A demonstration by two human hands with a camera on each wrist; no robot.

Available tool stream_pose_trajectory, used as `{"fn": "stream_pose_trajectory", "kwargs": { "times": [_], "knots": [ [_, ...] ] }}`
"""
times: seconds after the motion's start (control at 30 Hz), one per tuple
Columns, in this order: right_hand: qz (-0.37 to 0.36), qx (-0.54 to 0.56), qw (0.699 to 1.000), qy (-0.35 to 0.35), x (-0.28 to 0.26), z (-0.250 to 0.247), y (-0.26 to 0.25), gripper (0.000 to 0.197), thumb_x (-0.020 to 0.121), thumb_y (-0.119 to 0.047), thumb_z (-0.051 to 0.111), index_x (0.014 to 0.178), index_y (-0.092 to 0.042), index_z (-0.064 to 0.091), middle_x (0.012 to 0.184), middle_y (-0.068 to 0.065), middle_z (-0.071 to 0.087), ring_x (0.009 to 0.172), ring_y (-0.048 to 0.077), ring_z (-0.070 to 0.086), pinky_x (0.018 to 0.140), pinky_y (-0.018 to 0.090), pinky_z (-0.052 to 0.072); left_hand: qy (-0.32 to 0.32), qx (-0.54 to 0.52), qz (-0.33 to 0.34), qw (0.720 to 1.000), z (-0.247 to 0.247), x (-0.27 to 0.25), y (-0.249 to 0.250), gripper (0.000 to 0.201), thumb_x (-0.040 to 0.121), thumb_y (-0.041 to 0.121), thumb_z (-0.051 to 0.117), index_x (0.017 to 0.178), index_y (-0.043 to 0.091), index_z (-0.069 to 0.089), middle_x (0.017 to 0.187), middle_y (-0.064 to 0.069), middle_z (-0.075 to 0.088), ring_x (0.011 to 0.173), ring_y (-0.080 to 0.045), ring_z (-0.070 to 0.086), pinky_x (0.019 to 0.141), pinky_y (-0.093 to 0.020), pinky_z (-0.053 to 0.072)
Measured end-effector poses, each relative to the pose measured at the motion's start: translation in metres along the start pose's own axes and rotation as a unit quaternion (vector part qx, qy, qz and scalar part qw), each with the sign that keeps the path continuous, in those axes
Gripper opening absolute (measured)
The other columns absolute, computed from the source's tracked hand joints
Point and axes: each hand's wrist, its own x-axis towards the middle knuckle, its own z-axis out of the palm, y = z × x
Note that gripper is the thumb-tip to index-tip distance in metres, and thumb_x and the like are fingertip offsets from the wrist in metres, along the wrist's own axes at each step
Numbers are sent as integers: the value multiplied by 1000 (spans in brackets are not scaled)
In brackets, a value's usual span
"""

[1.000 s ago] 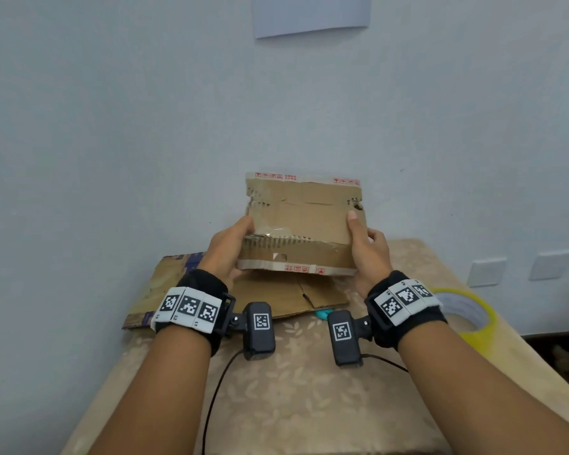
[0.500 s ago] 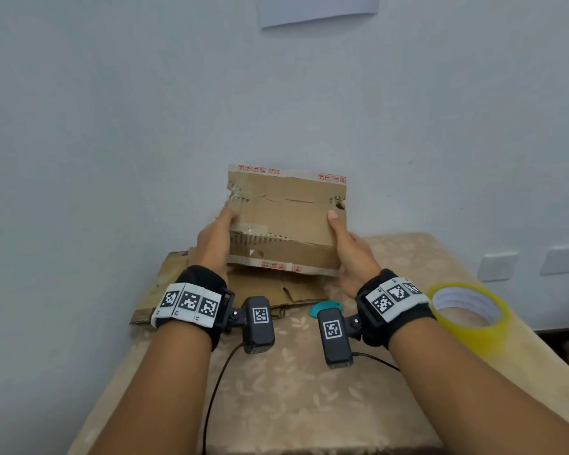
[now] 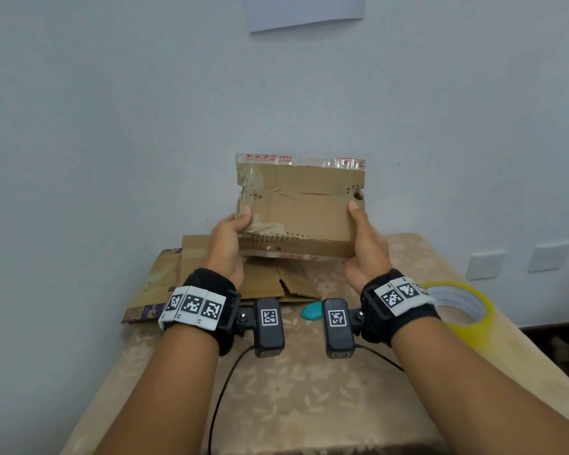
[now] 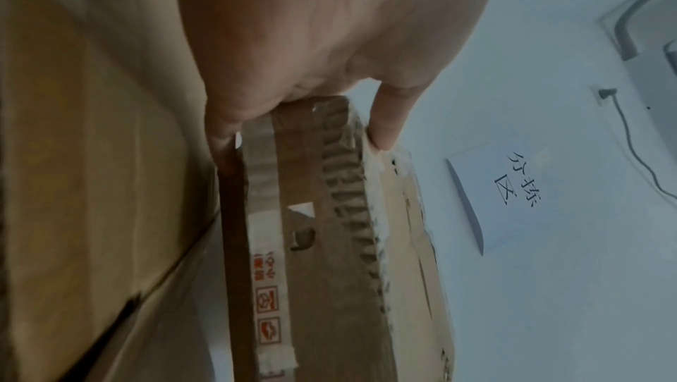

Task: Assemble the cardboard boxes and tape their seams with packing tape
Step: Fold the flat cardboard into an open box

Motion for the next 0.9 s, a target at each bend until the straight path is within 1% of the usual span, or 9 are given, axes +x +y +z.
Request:
{"fn": "stream_pose_trajectory", "kwargs": {
  "times": [0.13, 0.27, 0.4, 0.5, 0.57, 0.67, 0.77, 0.83, 0.9],
  "knots": [
    [-30, -15, 999, 24, -1, -6, -11, 60, 80, -61, 75, 115, -13, 73, 114, 8, 78, 108, 28, 73, 94, 52, 60, -15, -5, -46, 999, 10, 0, -13, 26, 106, 24, 50, 123, 10, 64, 127, -17, 70, 120, -36, 64, 112, -51, 45],
    [-10, -11, 997, 76, -1, -14, -18, 50, 88, -66, 64, 99, -18, 71, 108, 7, 77, 103, 27, 73, 93, 48, 60, -28, -30, -83, 996, 16, -3, -13, 21, 103, 6, 49, 117, 9, 63, 116, -12, 67, 101, -26, 64, 107, -46, 45],
    [45, -21, 990, 129, 1, -18, -22, 40, 93, -58, 64, 92, -17, 65, 107, 7, 72, 101, 29, 69, 94, 54, 58, -31, -56, -105, 992, 20, -9, -10, 39, 97, 0, 46, 133, 7, 58, 125, -15, 68, 118, -33, 64, 112, -56, 43],
    [72, -56, 984, 154, 2, -22, -27, 28, 97, -40, 54, 90, -13, 60, 105, 9, 68, 98, 30, 65, 97, 53, 55, -22, -76, -108, 991, 26, -14, -9, 22, 99, 18, 48, 111, 11, 65, 111, -10, 69, 110, -30, 64, 112, -55, 42],
    [75, -91, 978, 170, 4, -25, -30, 21, 102, -26, 49, 93, -10, 60, 112, 10, 67, 103, 30, 63, 100, 47, 54, -20, -80, -111, 990, 28, -15, -11, 29, 103, 38, 49, 107, 15, 67, 102, -7, 74, 107, -27, 66, 110, -53, 44],
    [52, -125, 973, 187, 6, -29, -32, 29, 106, -10, 44, 126, -3, 63, 138, 12, 61, 123, 31, 59, 106, 39, 48, -9, -62, -121, 991, 30, -15, -14, 35, 104, 50, 49, 111, 23, 69, 86, 1, 80, 106, -25, 68, 109, -53, 45],
    [41, -143, 978, 144, -1, -24, -35, 39, 107, -51, 43, 111, -14, 56, 113, 2, 64, 104, 26, 60, 93, 39, 47, 3, -44, -139, 989, 31, -18, -13, 33, 107, 41, 47, 123, 22, 68, 100, -1, 76, 104, -24, 67, 111, -52, 44],
    [26, -166, 979, 115, -3, -22, -35, 65, 93, -81, 39, 96, -18, 59, 96, -3, 61, 89, 18, 60, 88, 39, 45, 0, -43, -144, 989, 31, -19, -11, 36, 107, 38, 46, 130, 21, 66, 110, -3, 75, 108, -25, 68, 111, -52, 45],
    [6, -205, 973, 105, -5, -19, -33, 68, 79, -93, 43, 87, -26, 57, 94, -3, 62, 89, 16, 60, 90, 41, 47, -3, -51, -147, 988, 31, -19, -11, 35, 106, 38, 46, 129, 22, 66, 114, -3, 76, 111, -25, 68, 109, -52, 47]
  ]
}}
